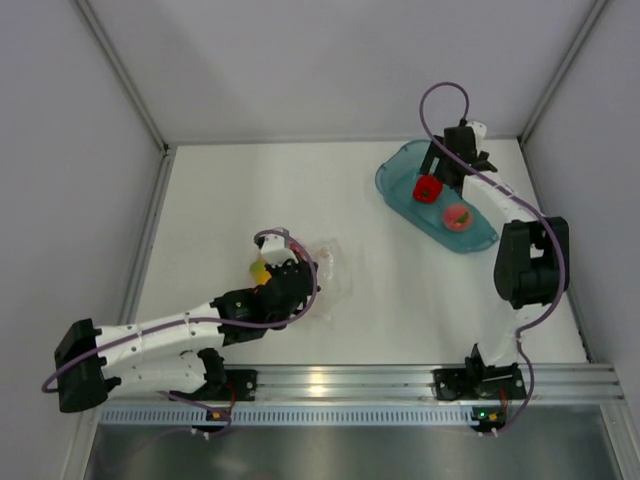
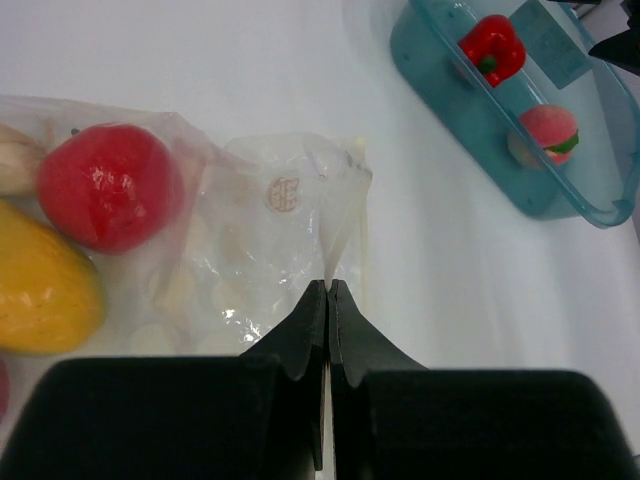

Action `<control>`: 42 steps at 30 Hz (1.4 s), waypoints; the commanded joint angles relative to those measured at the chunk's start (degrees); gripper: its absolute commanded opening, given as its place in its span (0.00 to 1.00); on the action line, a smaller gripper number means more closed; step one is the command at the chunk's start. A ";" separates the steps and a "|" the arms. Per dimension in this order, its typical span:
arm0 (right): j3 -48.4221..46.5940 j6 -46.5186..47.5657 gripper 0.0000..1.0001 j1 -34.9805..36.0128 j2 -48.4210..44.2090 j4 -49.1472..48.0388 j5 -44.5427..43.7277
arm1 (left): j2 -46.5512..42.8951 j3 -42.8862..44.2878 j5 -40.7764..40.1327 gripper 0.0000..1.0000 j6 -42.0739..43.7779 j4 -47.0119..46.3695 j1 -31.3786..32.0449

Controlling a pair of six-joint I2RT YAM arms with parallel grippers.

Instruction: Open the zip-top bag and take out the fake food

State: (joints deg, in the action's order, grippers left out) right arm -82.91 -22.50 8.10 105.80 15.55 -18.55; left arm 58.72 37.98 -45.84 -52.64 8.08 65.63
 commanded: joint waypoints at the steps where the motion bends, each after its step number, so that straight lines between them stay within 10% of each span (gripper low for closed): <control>1: -0.06 0.79 0.97 -0.54 -6.73 -0.52 3.42 | -0.45 4.03 2.51 0.00 3.86 -0.96 0.12; 6: 10.80 -5.26 0.93 -0.54 -16.66 -4.64 18.00 | 0.78 6.67 2.69 0.00 4.65 -0.87 0.12; 14: 28.06 -15.72 0.57 5.95 -32.65 -13.00 29.53 | 4.21 11.06 1.29 0.00 3.61 -1.13 0.12; 25: 36.24 -16.70 0.53 30.46 -38.56 -20.54 21.63 | 5.71 11.95 1.89 0.00 -2.46 -2.97 0.12; 42: 42.40 -26.80 0.46 43.05 -31.10 -29.62 3.70 | 4.82 10.80 9.28 0.00 -11.43 -12.72 0.20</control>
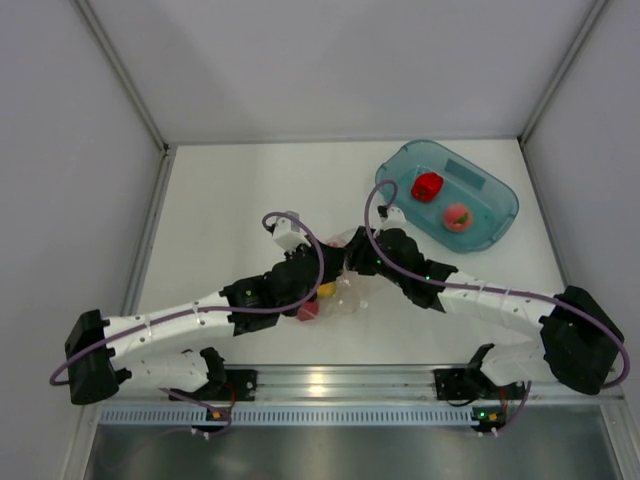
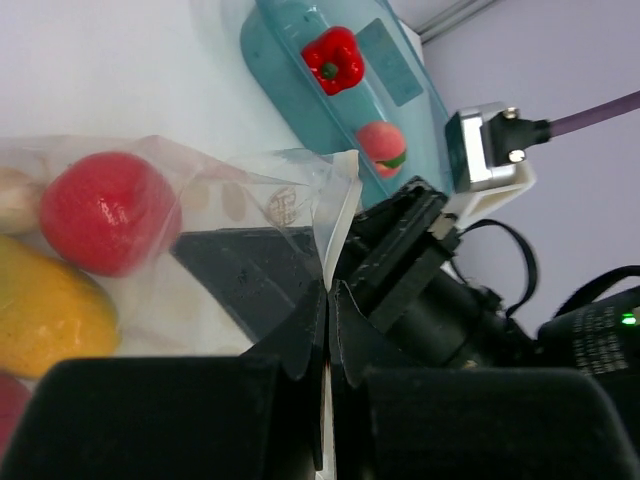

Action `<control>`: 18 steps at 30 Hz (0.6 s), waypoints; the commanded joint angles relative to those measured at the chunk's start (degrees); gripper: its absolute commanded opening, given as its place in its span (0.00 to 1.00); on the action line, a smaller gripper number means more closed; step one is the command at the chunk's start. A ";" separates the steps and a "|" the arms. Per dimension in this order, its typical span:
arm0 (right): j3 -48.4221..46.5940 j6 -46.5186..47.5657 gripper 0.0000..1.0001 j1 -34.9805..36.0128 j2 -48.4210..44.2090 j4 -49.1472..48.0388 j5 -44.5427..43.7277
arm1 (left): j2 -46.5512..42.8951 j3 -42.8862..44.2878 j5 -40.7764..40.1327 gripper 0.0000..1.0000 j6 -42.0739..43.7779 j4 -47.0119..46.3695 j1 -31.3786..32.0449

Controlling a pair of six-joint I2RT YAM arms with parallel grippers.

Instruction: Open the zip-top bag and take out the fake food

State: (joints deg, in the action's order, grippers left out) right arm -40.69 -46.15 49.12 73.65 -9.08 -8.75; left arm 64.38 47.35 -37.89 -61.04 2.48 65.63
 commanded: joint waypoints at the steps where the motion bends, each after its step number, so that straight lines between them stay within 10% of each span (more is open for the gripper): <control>1: -0.18 -2.98 0.47 2.46 1.41 -4.55 -8.80 | -0.66 1.60 1.67 0.00 -3.47 -7.57 0.20; 18: -6.59 6.51 0.67 3.35 18.98 -6.99 -13.49 | -4.79 -7.80 -3.68 0.00 -8.84 -7.67 0.20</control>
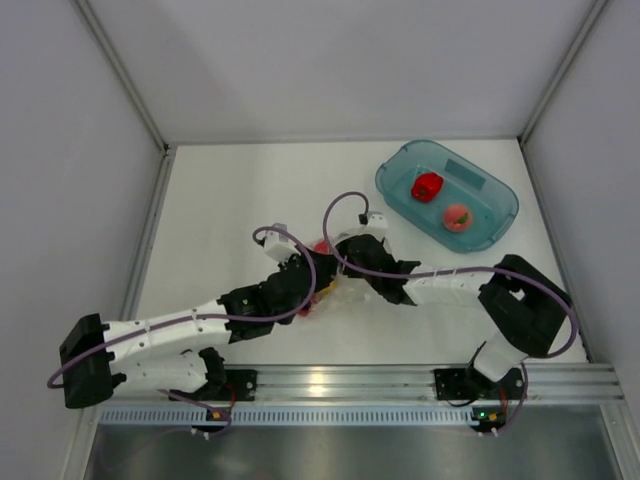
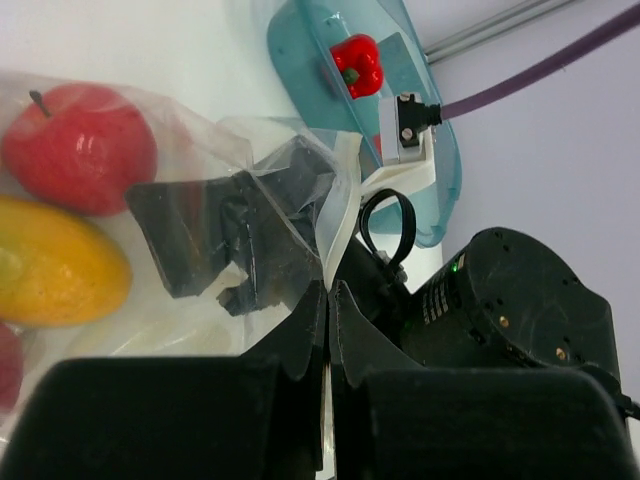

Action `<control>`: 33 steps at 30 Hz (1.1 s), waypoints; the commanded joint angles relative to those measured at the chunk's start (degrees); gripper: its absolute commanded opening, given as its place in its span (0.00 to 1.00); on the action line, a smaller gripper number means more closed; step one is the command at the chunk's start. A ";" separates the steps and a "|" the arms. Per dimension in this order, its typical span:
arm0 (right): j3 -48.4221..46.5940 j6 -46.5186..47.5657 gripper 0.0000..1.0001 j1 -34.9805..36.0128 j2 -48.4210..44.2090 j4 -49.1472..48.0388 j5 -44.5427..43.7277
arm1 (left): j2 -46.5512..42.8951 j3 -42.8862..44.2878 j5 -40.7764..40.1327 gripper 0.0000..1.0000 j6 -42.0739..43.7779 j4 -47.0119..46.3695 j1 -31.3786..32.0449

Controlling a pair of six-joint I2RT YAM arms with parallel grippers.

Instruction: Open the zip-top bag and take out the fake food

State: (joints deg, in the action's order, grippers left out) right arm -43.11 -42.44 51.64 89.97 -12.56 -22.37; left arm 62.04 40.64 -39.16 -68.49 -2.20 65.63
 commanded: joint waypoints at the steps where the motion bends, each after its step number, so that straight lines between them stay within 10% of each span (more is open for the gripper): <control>1: -4.52 2.71 0.68 0.83 3.45 -3.79 0.74 | -2.71 -1.79 -2.59 0.00 -1.38 -2.81 0.20; 33: 1.18 5.27 0.60 3.20 18.75 -37.88 34.49 | -2.98 -2.68 -8.30 0.00 3.27 4.57 0.20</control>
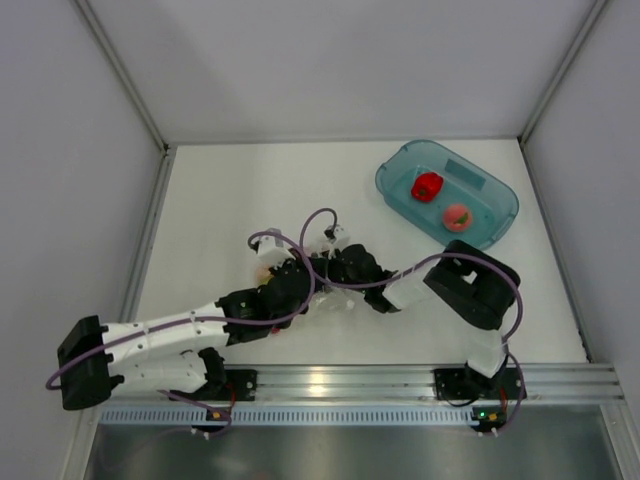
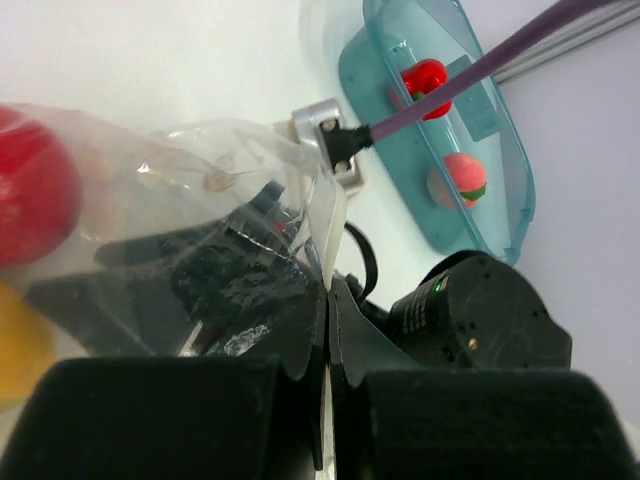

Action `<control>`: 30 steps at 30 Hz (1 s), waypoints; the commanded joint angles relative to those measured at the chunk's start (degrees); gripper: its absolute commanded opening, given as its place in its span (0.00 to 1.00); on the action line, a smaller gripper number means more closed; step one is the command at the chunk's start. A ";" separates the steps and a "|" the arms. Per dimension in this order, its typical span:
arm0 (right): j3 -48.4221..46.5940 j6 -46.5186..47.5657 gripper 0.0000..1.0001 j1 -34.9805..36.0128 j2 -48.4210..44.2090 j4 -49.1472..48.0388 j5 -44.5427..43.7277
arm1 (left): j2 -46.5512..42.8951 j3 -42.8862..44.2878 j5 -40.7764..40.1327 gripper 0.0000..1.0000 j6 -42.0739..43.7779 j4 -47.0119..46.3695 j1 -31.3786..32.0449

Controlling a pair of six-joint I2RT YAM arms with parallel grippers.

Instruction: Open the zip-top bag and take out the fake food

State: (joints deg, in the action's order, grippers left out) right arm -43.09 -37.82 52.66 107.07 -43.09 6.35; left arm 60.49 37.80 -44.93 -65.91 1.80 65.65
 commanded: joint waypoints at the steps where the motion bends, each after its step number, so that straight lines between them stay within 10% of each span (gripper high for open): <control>1: 2.21 0.21 0.60 2.35 1.48 -9.71 5.95 | -1.51 0.17 -2.88 0.00 0.69 1.18 0.18; 25: 8.64 -6.22 0.38 4.99 -16.27 -0.24 -12.41 | 3.76 11.50 5.72 0.00 3.42 0.41 0.18; 30: 6.45 -4.01 0.39 5.17 -20.83 15.19 -22.73 | 5.95 15.45 12.03 0.00 2.63 -3.56 0.10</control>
State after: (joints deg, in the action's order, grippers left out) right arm -34.52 -43.20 56.75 89.97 -36.51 -7.92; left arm 65.60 48.86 -38.00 -62.43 4.60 65.63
